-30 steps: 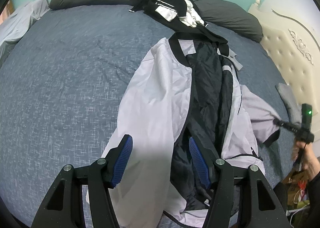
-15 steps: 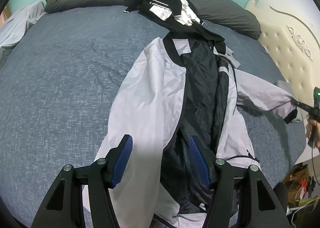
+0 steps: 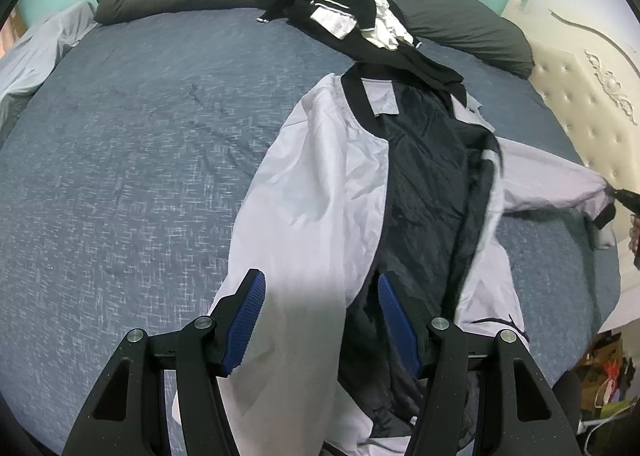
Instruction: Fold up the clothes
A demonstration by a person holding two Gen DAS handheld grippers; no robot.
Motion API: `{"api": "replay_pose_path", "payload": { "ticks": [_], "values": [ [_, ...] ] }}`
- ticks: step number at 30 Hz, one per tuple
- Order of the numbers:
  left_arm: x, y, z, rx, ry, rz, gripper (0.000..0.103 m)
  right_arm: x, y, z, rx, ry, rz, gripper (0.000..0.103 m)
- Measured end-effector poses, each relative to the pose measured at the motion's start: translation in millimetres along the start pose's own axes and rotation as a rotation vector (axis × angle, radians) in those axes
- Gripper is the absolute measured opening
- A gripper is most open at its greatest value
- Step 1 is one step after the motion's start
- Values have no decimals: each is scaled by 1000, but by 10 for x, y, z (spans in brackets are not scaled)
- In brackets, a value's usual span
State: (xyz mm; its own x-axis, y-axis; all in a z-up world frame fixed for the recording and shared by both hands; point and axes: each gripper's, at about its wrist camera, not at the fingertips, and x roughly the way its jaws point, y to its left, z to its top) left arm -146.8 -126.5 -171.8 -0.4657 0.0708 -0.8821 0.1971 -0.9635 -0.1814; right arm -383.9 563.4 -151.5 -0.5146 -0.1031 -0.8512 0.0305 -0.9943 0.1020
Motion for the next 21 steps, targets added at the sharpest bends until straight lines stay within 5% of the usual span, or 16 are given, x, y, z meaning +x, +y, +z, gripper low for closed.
{"api": "replay_pose_path", "payload": {
  "ticks": [13,17,21],
  "values": [
    [109,59,-33,24,29,3,63,179,-131,-278,42,-20,-108,15],
    [124,67,-67,33,43,7,63,64,25,-318,34,-72,-71,31],
    [153,2,-112,58,53,-9,63,17,209,-366,32,-79,-11,32]
  ]
}}
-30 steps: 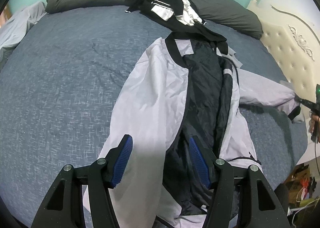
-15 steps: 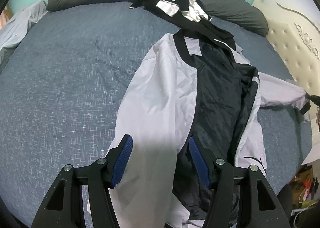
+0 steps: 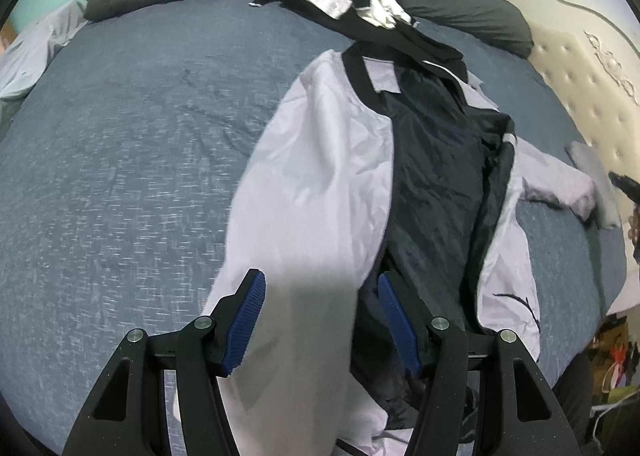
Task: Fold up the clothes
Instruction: 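Release the sleeve with the right gripper while the left gripper grasps the jacket body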
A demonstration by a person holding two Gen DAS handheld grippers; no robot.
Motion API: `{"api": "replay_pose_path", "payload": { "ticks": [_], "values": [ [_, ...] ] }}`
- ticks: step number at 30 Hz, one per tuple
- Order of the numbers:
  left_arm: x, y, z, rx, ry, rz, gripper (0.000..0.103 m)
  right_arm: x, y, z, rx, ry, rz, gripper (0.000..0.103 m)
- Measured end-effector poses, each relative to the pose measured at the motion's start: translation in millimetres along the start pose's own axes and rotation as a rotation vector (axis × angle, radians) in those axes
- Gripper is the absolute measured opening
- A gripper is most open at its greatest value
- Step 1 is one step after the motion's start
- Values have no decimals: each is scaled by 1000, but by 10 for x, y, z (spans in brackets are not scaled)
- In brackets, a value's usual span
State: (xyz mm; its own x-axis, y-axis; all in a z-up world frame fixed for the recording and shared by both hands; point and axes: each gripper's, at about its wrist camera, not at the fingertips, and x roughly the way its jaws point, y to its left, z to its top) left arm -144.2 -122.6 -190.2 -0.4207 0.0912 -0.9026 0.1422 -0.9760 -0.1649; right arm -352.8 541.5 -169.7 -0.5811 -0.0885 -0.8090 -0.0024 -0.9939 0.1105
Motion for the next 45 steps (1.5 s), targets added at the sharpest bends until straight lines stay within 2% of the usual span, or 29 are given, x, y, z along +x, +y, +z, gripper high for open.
{"api": "replay_pose_path", "payload": {
  "ticks": [7,9,10,12,13,15,16,25,35,45],
  "values": [
    [157,23,-103,7,32,-7,62,-2,450,-185,7,18,133,36],
    [193,66,-131,8,38,-4,44,0,612,-246,-13,27,159,36],
    [210,82,-141,11,43,0,39,5,680,-265,-25,31,169,36],
    [240,113,-161,17,48,3,20,15,817,-304,-47,37,191,36],
    [243,134,-163,15,47,3,18,21,867,-318,-56,41,200,36],
    [242,166,-165,16,43,6,5,35,981,-352,-75,50,216,36],
    [233,186,-165,19,39,12,3,38,1015,-361,-79,52,220,36],
    [-48,581,8,-25,-35,52,1,33,1189,-392,-90,60,243,36],
    [-384,1157,332,-62,-85,144,1,-41,1298,-364,-107,56,234,36],
    [-729,1679,827,-109,-156,237,1,-54,1413,-346,-141,54,217,36]
  ]
}}
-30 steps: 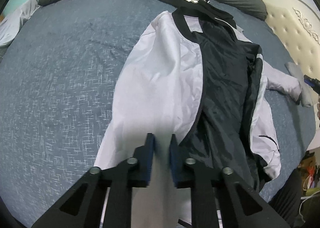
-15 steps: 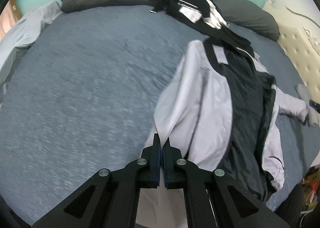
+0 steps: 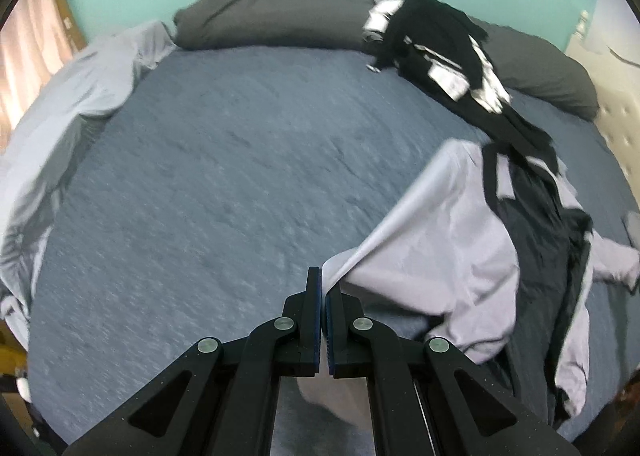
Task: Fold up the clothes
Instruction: 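Release the sleeve with the right gripper while the left gripper grasps the jacket body, then lift the lavender jacket front with the left gripper and drag it across the bed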
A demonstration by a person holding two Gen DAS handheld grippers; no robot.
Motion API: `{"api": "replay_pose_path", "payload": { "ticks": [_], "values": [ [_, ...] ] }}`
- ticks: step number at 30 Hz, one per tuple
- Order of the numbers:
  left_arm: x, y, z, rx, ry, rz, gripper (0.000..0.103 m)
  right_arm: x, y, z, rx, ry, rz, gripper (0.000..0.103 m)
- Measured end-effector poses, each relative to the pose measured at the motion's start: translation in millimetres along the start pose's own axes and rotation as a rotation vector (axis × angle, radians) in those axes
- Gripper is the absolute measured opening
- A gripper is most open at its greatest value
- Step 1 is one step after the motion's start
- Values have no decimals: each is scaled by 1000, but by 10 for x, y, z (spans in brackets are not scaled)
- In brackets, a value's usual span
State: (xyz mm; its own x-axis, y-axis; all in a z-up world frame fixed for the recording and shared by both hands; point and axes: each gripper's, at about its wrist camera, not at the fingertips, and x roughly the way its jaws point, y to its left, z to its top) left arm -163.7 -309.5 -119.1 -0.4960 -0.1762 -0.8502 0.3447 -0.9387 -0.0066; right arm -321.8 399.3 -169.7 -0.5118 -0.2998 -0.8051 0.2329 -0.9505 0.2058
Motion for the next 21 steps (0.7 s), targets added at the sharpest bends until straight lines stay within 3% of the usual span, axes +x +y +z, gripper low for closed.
{"api": "replay_pose_path", "payload": {
  "ticks": [3,6,11,13,15,21],
  "values": [
    [54,129,182,-46,-11,5,1,21,42,-11,-9,6,-2,36],
    [267,102,221,-53,41,-7,2,45,85,-46,-14,9,3,36],
    [377,84,22,-46,65,-20,4,102,187,-118,-34,24,16,36],
    [351,161,-85,-74,70,-22,13,120,231,-136,-44,29,21,36],
    [265,258,-217,-105,61,-30,40,132,275,-149,-49,30,28,36],
    [58,376,-689,-158,48,-92,43,127,405,-180,-56,26,52,36]
  ]
}}
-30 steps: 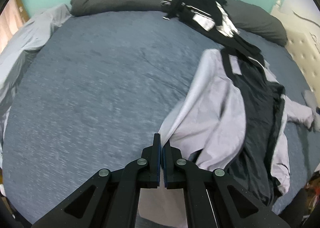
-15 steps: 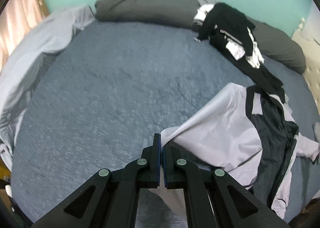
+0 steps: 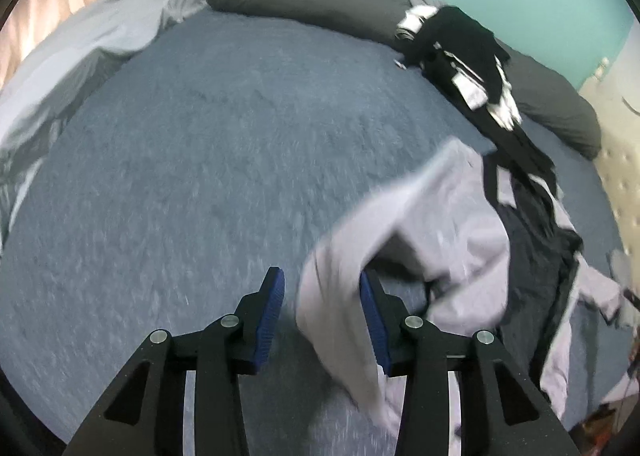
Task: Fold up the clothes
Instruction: 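Lift the lavender jacket front with the left gripper and drag it across the bed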
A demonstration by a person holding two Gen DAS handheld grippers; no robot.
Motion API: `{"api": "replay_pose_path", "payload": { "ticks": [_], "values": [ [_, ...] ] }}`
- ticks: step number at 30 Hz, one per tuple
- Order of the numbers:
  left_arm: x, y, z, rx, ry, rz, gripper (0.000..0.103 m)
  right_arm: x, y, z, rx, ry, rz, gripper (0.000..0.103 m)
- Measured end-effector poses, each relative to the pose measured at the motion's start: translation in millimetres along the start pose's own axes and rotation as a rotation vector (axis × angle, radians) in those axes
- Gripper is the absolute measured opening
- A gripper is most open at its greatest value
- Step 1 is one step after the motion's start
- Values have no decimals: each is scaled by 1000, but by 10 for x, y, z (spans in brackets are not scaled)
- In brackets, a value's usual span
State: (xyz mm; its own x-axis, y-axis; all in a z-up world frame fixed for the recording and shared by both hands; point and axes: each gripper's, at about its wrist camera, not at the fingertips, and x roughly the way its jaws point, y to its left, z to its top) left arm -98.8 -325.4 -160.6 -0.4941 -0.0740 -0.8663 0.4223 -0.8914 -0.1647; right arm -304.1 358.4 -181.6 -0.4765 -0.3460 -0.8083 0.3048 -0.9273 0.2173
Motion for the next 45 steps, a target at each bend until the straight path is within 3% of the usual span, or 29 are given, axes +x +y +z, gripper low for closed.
{"api": "replay_pose_path", "payload": {
  "ticks": [9,16,18,19,21,28,36,41,45],
  "values": [
    [340,-296,-726,20,109,-73,43,-43,148,-71,-12,1,18,36],
    [614,-418,-1017,15,154,-89,42,-77,175,-99,-11,2,17,36],
    [640,-419,-1037,26,154,-72,14,-76,178,-100,-10,3,19,36],
    [649,-417,-1043,32,154,-63,9,-75,181,-102,-10,4,20,36],
    [605,-380,-1015,36,138,-53,4,-72,188,-106,-9,5,22,36],
    [233,-105,-786,25,51,-3,3,-41,238,-147,-16,15,31,36],
    [-340,325,-298,43,-36,174,3,-32,260,-165,-14,12,33,36],
    [-593,533,-6,60,-54,267,3,-25,266,-156,-13,15,25,36],
    [-599,585,213,113,-5,302,3,-16,287,-139,-21,15,20,36]
  ]
}}
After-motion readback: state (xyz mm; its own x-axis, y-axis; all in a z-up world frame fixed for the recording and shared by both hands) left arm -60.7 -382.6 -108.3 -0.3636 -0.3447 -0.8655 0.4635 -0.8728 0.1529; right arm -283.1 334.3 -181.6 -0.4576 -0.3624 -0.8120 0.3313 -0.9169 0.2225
